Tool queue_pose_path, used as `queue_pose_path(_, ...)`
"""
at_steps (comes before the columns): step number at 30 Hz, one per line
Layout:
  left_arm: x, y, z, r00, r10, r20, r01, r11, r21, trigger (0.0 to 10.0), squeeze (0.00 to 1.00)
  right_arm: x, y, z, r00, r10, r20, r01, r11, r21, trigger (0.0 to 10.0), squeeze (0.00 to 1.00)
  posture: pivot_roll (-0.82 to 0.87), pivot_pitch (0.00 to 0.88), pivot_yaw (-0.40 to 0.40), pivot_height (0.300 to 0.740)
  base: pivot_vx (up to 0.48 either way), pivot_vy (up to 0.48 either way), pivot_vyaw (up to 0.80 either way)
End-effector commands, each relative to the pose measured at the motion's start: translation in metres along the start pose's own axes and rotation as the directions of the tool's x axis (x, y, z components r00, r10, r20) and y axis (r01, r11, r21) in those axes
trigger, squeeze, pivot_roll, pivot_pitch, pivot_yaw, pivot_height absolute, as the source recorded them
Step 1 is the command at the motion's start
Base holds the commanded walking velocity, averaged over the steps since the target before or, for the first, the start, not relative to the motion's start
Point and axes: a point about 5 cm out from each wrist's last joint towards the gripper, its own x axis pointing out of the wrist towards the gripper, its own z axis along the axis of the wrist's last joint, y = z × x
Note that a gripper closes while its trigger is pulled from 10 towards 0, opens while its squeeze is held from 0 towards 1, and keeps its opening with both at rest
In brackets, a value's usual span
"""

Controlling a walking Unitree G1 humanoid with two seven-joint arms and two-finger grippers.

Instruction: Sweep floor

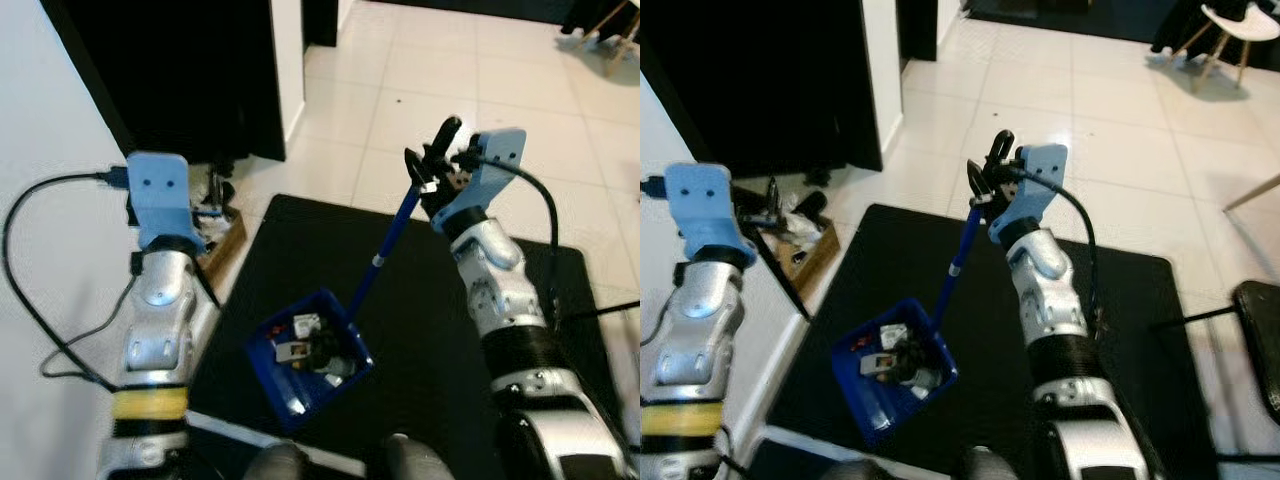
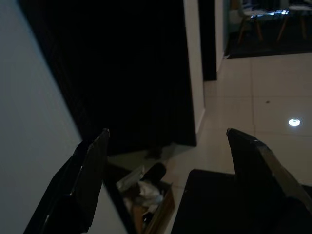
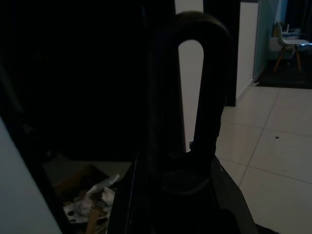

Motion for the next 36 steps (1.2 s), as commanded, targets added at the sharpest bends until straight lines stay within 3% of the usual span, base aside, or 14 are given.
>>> queue_pose_path(1,-0.0011,0.0017,-0.0019,1.000,0.006,-0.007,-0.006,1.000,-0.001,10.0,0.00,0.0022,0.0015,0.0079,0.999,0.007,0.042,-0.007,1.000,-0.001,10.0,0.00,0.02,0.053,-0.021,0.740,0.352,0.000,0.00)
queue_pose_path(36,0.0004,-0.0030,-0.0004,1.000,-0.011,-0.001,0.011,1.000,-0.007,10.0,0.00,0.0015,0.0025,0.0055,0.999,0.005,0.035,-0.005,1.000,0.002,10.0,0.00,0.03,0.059,-0.019,0.740,0.368,0.000,0.00)
